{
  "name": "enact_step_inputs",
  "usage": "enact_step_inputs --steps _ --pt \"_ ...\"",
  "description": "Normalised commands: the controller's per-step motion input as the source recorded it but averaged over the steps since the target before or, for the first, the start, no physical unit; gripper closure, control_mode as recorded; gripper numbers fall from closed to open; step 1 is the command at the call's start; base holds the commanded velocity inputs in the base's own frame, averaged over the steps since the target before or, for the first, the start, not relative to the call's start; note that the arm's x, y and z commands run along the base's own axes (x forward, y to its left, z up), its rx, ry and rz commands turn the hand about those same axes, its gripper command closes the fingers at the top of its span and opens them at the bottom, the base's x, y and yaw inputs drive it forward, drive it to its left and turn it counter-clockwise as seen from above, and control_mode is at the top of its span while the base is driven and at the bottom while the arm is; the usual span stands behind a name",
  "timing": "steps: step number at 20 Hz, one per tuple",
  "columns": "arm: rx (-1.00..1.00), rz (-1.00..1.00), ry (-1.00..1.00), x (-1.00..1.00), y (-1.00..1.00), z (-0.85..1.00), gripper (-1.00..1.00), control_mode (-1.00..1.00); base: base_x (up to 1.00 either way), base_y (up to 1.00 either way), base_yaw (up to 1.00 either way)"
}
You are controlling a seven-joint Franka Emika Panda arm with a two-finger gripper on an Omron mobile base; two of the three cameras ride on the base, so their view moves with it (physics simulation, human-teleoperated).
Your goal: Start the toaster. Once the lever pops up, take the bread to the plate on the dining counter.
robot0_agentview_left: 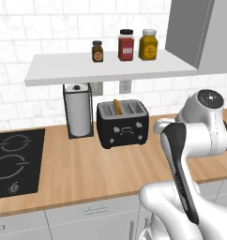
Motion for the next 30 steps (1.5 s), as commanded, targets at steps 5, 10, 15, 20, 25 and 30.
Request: enact_step_inputs --steps 5,10,15,20,25,30 --pt "0.00 0.00 0.00 0.00 0.00 0.00 -1.00 -1.00 0.00 0.00 0.00" --pt "0.00 0.00 0.00 0.00 0.00 0.00 -1.00 -1.00 0.00 0.00 0.00" --pt "0.00 0.00 0.00 0.00 0.00 0.00 -1.00 -1.00 0.00 0.00 0.00" --pt "0.00 0.00 0.00 0.00 0.00 0.00 -1.00 -1.00 0.00 0.00 0.00" --pt "0.00 0.00 0.00 0.00 0.00 0.00 -1.00 -1.00 0.00 0.00 0.00" --pt "0.00 0.00 0.00 0.00 0.00 0.00 -1.00 -1.00 0.00 0.00 0.00"
